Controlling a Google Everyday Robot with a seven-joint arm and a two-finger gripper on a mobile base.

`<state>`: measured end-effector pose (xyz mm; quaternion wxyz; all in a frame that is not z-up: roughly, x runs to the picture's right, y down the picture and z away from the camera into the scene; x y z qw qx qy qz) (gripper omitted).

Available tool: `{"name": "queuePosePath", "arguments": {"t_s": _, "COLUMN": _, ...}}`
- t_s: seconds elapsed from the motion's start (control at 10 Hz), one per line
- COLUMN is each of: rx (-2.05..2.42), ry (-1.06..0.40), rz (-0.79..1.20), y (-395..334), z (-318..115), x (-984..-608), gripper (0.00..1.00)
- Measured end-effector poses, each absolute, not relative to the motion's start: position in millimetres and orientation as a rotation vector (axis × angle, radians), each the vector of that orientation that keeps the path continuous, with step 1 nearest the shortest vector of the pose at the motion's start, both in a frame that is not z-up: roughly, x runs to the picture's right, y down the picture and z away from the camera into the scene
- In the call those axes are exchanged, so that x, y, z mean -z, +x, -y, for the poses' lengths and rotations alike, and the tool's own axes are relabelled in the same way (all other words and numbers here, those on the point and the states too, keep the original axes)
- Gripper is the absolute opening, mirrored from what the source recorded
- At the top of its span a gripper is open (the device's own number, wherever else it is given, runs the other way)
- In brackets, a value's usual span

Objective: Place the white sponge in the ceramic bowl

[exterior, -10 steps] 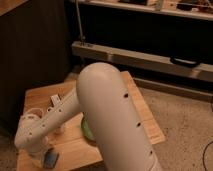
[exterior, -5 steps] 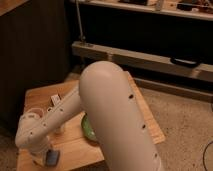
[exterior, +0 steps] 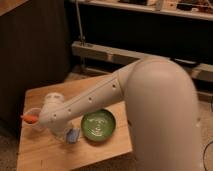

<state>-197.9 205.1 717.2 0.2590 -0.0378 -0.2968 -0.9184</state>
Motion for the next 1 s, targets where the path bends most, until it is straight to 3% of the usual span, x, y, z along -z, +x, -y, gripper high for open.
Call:
{"name": "queuePosePath", "arguments": {"t_s": 0.5, "rx": 2.329, "ry": -0.169, "rz": 0.608, "y": -94.6, "z": -96.8, "x": -730.5, "gripper": 0.0}}
{"name": "queuePosePath", "arguments": {"t_s": 0.7, "rx": 2.255, "ry": -0.211, "rz": 0.576, "y": -53.3, "z": -84.1, "x": -737.9, "gripper": 0.0}}
{"name": "queuePosePath", "arguments": {"t_s": 1.0, "rx": 2.154, "ry": -0.254, "rz": 0.596, "y": -23.9, "z": -102.5, "x": -762.3, "gripper": 0.0}}
